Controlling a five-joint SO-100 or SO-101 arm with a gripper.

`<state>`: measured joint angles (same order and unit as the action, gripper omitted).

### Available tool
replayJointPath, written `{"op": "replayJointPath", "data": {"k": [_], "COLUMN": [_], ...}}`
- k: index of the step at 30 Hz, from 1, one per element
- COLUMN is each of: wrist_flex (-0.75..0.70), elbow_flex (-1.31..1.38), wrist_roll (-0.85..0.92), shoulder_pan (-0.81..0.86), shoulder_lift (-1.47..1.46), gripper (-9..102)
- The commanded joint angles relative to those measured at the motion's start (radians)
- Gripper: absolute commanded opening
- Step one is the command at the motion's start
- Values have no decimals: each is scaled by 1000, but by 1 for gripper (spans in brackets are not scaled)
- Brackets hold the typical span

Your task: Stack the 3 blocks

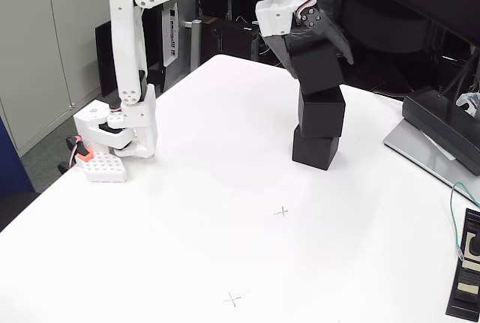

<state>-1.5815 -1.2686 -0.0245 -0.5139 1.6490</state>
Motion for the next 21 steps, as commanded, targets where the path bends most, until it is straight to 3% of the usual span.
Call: {"op": "replayJointPath", "data": {"k": [1,11,21], "wrist_flex": [0,2,2], "elbow_flex": [3,5,-6], "wrist_roll": [-11,-54,-52], "shoulder_pan": [-2,71,64], "shoulder_lift": [-2,-3,-3], "gripper": [21,22,41]}}
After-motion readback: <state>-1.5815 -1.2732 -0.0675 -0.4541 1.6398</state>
